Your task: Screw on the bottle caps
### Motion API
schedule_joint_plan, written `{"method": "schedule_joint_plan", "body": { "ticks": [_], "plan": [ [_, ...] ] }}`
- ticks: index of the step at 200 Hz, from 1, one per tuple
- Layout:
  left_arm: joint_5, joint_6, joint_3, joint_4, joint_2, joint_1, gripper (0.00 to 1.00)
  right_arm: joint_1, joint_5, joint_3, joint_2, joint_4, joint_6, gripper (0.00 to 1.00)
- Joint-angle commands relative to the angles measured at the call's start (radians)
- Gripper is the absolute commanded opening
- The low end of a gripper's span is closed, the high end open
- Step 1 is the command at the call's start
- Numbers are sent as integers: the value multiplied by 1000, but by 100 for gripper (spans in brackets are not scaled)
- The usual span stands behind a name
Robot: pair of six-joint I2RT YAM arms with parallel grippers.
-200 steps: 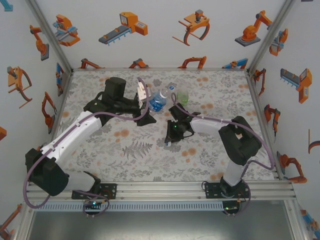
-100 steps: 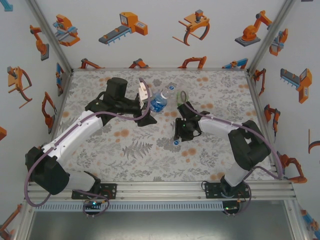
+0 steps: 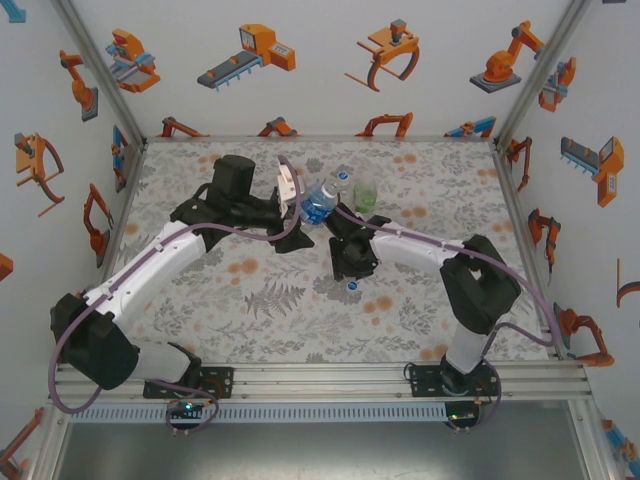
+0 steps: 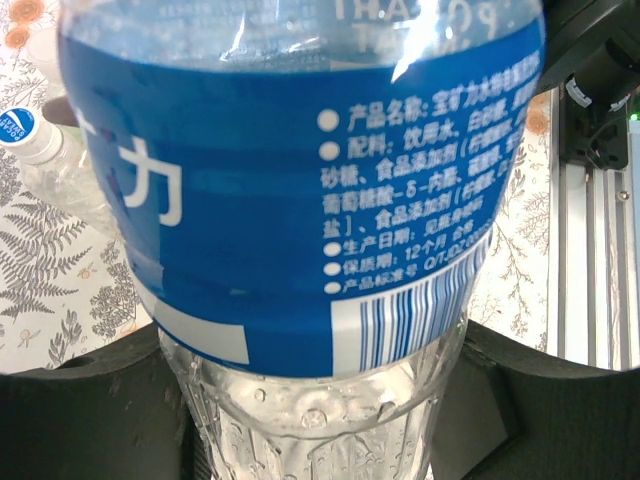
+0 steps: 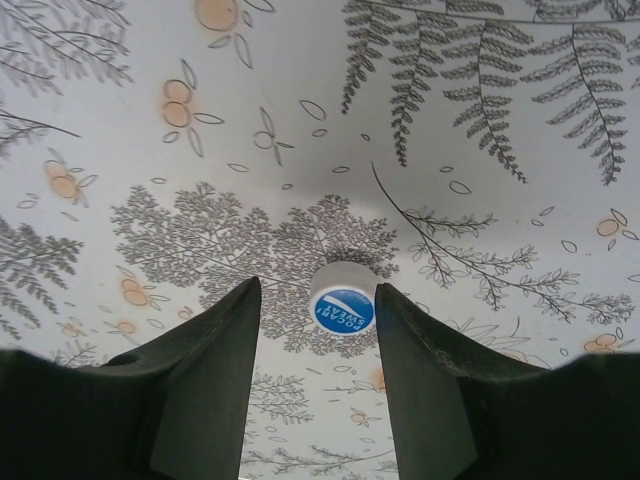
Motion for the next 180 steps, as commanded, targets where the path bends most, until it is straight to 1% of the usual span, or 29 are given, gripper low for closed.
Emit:
{"method": "schedule_joint_plan", "body": {
  "ticks": [1,71,103,139,180],
  "plan": [
    [17,-9,-2,12,1,-8,7,2,28,0,10,-34,9,48],
    [17,-10,-1,12,10,-9,7,6,-61,-42,14,11,57,42],
    [19,-11,1,12,14,-11,7,12,-52,-55,0,8,63,42],
    [19,-14,2,11,19,-14,7,12,1,-61,-24,-10,59,43],
    [19,-13,3,13,21,-17,7,11,-35,-71,-12,-5,69,43]
  ]
}}
